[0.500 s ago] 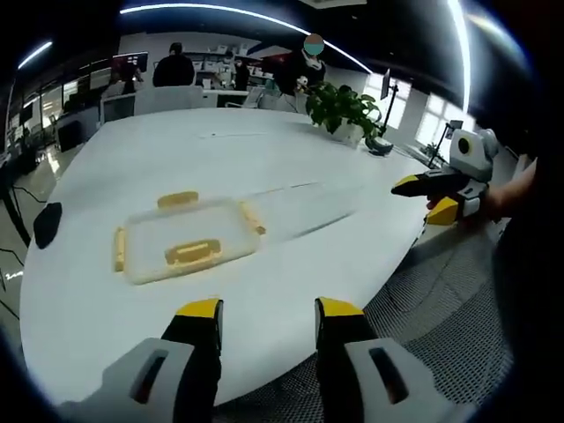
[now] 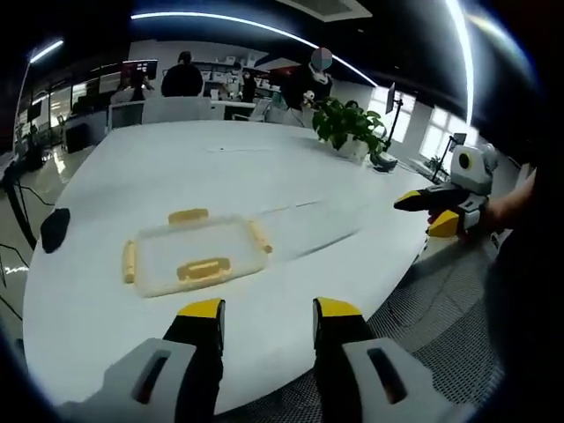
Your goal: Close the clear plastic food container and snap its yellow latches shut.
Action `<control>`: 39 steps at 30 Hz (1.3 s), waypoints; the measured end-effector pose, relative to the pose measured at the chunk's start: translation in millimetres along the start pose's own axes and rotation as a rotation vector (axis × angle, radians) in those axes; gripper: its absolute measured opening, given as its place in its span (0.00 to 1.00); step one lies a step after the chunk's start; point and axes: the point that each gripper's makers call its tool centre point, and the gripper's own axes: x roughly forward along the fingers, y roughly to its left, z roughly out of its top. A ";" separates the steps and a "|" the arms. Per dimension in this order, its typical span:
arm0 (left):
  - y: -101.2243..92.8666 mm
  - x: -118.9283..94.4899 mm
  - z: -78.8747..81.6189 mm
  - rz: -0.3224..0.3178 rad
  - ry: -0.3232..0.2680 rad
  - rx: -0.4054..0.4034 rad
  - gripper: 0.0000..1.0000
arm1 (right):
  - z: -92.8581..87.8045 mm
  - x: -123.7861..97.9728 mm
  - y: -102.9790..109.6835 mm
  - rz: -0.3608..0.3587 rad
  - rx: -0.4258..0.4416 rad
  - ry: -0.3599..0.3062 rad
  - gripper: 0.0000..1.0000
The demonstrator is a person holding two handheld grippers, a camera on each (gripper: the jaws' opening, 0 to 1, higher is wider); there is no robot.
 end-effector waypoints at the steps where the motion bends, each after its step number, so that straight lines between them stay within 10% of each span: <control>1: -0.2 -1.3 2.4 0.000 -0.002 0.003 0.40 | 2.4 -0.6 -0.9 -0.001 -0.003 -0.006 0.48; 14: -10.0 -4.1 33.3 -0.028 -0.038 0.028 0.53 | 23.2 1.6 -7.6 -0.005 0.008 -0.064 0.50; 39: 5.5 -8.5 37.2 -0.094 -0.024 0.053 0.51 | 50.7 26.3 7.6 -0.006 -0.006 -0.089 0.50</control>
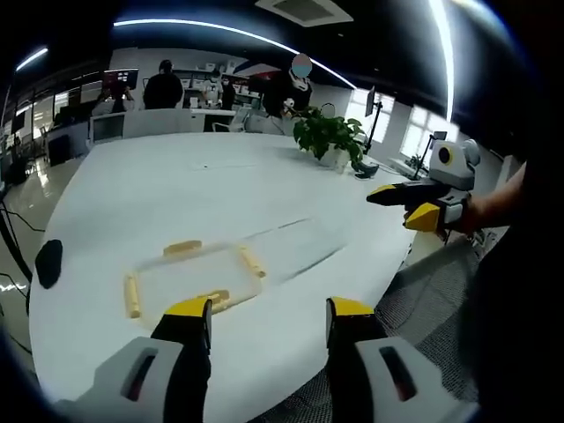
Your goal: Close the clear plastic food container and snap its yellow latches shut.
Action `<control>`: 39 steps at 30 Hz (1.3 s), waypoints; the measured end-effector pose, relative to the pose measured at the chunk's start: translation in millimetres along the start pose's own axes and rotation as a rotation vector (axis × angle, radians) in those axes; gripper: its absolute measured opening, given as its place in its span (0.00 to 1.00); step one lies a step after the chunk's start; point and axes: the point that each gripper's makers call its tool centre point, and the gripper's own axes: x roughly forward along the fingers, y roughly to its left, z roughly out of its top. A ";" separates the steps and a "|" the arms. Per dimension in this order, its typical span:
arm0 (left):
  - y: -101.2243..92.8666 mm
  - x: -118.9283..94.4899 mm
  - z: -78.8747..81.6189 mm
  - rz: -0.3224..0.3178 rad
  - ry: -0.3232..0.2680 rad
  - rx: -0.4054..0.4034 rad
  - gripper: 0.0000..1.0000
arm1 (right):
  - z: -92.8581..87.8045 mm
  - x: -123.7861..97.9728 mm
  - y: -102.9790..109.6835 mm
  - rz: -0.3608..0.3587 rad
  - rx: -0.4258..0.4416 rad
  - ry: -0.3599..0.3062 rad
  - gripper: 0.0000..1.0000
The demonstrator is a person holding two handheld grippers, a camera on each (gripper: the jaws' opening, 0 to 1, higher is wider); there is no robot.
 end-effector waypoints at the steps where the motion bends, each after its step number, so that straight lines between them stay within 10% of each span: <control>1: 2.8 -1.7 2.4 -0.004 -0.003 -0.002 0.51 | 0.4 2.8 0.6 -0.008 0.001 0.003 0.50; 39: 50.9 -18.4 5.6 -0.187 0.049 0.105 0.48 | 27.0 45.4 13.6 -0.152 -0.043 0.026 0.51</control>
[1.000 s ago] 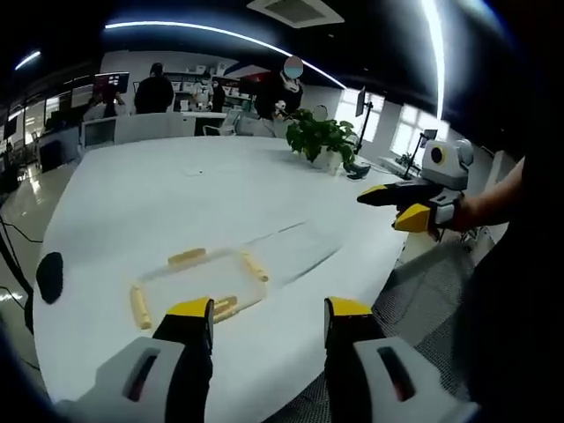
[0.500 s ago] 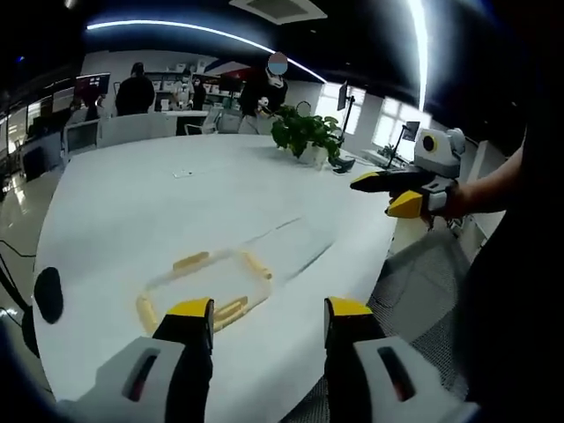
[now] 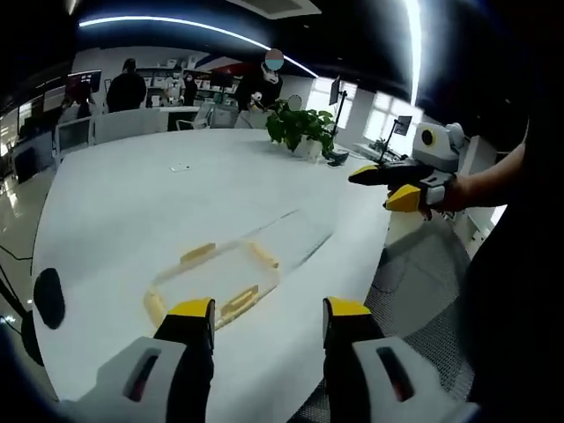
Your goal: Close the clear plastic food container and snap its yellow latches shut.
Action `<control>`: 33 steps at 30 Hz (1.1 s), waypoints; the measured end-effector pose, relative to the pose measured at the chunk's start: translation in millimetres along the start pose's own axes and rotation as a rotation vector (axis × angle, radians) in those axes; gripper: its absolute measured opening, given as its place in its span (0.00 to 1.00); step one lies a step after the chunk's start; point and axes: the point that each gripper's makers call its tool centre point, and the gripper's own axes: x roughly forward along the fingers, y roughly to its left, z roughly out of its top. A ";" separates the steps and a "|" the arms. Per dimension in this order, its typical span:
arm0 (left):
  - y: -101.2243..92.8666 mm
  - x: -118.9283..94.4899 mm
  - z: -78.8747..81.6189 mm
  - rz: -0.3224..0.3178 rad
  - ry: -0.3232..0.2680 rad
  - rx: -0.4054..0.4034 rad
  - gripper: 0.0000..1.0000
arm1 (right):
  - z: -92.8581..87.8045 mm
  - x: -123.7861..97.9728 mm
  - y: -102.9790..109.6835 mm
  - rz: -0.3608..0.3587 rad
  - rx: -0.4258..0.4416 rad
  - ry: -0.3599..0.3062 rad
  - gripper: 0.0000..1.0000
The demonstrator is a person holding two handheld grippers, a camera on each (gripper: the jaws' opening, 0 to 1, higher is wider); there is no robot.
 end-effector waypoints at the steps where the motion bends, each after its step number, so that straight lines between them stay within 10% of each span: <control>1: 2.3 -1.6 -0.3 -0.003 -0.001 0.001 0.48 | -0.9 1.7 0.1 -0.005 0.001 0.002 0.52; 33: 36.2 -7.1 -17.6 -0.028 0.071 0.011 0.48 | -12.1 32.9 -0.7 -0.014 -0.027 0.056 0.52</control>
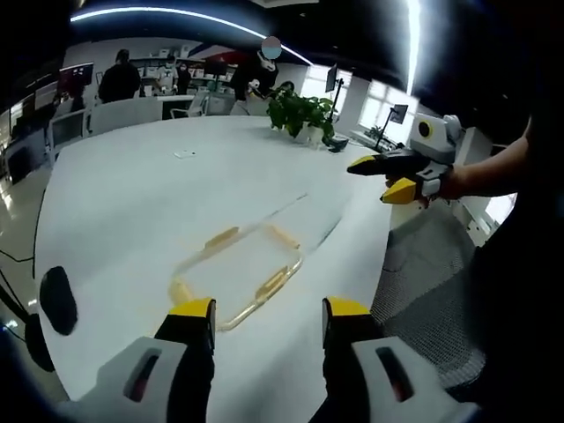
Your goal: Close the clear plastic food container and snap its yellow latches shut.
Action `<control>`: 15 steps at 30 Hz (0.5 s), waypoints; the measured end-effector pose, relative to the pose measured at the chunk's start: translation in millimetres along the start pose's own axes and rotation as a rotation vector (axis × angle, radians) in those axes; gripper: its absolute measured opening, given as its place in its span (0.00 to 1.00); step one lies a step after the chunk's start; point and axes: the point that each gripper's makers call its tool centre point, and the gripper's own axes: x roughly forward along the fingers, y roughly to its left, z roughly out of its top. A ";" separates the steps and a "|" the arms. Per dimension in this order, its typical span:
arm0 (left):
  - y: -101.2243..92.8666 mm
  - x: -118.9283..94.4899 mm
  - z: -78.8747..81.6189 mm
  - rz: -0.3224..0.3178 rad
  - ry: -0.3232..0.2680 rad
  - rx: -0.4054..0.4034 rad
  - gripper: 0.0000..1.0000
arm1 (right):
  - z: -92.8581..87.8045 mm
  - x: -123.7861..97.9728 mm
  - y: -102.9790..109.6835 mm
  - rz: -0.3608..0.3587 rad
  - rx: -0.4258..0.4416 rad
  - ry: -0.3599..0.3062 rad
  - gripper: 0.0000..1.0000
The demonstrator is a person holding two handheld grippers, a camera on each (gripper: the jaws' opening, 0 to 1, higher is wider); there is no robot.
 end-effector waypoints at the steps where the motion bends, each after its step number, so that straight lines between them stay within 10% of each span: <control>1: 1.5 0.0 -0.3 -0.002 0.002 0.002 0.48 | 0.0 1.5 -0.4 0.004 -0.001 0.001 0.52; 15: 16.5 3.7 4.4 0.001 0.025 0.044 0.47 | 1.9 13.7 -8.6 0.023 -0.007 0.003 0.52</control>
